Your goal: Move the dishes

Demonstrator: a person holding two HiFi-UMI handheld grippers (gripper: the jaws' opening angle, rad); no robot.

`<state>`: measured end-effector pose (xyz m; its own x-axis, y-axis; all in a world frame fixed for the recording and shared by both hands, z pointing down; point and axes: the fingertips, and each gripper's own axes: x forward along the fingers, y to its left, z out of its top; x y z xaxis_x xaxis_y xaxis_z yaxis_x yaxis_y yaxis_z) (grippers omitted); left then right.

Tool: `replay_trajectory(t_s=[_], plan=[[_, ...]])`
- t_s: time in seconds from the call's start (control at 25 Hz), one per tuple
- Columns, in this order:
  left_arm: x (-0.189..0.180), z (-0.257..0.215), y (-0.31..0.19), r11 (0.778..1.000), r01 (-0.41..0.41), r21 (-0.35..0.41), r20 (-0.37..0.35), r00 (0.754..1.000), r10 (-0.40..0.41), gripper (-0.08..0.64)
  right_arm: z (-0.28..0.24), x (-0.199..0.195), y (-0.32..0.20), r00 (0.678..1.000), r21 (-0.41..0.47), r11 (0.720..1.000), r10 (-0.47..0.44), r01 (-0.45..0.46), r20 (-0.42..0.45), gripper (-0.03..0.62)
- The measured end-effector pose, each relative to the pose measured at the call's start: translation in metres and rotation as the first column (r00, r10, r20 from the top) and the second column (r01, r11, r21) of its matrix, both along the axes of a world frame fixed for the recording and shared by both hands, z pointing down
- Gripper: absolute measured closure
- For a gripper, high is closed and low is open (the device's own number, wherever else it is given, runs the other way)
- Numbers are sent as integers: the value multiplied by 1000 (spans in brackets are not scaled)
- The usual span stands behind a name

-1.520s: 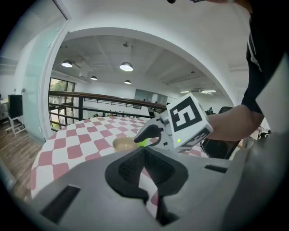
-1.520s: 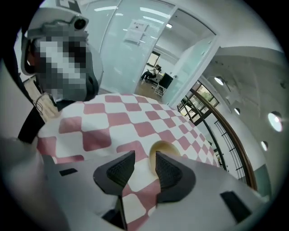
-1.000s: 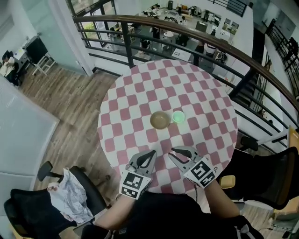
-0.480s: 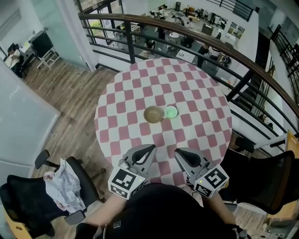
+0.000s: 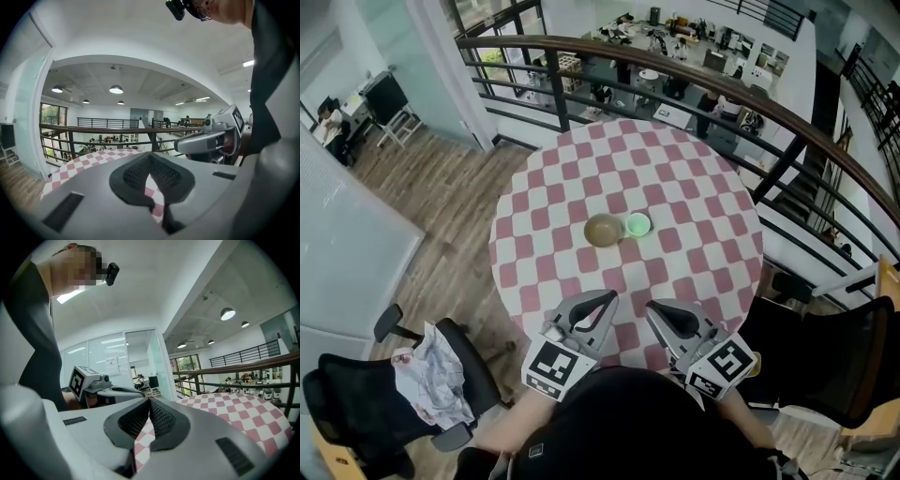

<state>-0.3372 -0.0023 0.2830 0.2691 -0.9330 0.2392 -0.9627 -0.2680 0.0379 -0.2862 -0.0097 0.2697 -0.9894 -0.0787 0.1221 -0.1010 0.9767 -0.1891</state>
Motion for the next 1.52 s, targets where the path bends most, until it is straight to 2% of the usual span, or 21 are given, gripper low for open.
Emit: replay_trajectory(t_s=[0.16, 0.44, 0.64, 0.8, 0.96, 1.12, 1.24, 1.32, 1.4, 1.52], plan=[[7, 3, -1, 1000, -18, -21, 11, 1000, 18, 557, 3, 2, 0, 1000, -5, 1000, -4, 4, -6, 571], [5, 2, -1, 999, 35, -4, 3, 999, -35, 557, 4, 8, 2, 1000, 6, 1000, -14, 14, -6, 571], [12, 6, 6, 997, 63, -39, 3, 998, -63, 557, 8, 21, 6, 1000, -17, 1000, -17, 17, 10, 571], [32, 12, 14, 995, 69, -69, 13, 998, -68, 557, 22, 35, 9, 999, -53, 998, -32, 33, 11, 571], [58, 25, 15, 996, 34, -87, 6, 999, -33, 555, 35, 54, 12, 1000, -63, 998, -27, 27, 2, 571], [92, 30, 7, 992, -97, -79, -17, 995, 96, 556, 45, 85, 10, 997, -66, 995, 76, -77, -30, 571], [124, 37, -3, 969, -237, -66, -30, 971, 236, 556, 50, 117, 5, 975, -52, 975, 215, -218, -59, 571], [150, 44, -9, 941, -333, -65, -45, 943, 330, 556, 53, 144, 5, 943, -45, 944, 324, -328, -76, 571], [177, 51, -8, 901, -429, -67, -58, 903, 425, 557, 59, 171, 12, 900, -53, 901, 425, -431, -100, 571], [216, 59, 3, 822, -565, -70, -71, 825, 561, 557, 63, 209, 27, 822, -64, 823, 555, -565, -129, 571]])
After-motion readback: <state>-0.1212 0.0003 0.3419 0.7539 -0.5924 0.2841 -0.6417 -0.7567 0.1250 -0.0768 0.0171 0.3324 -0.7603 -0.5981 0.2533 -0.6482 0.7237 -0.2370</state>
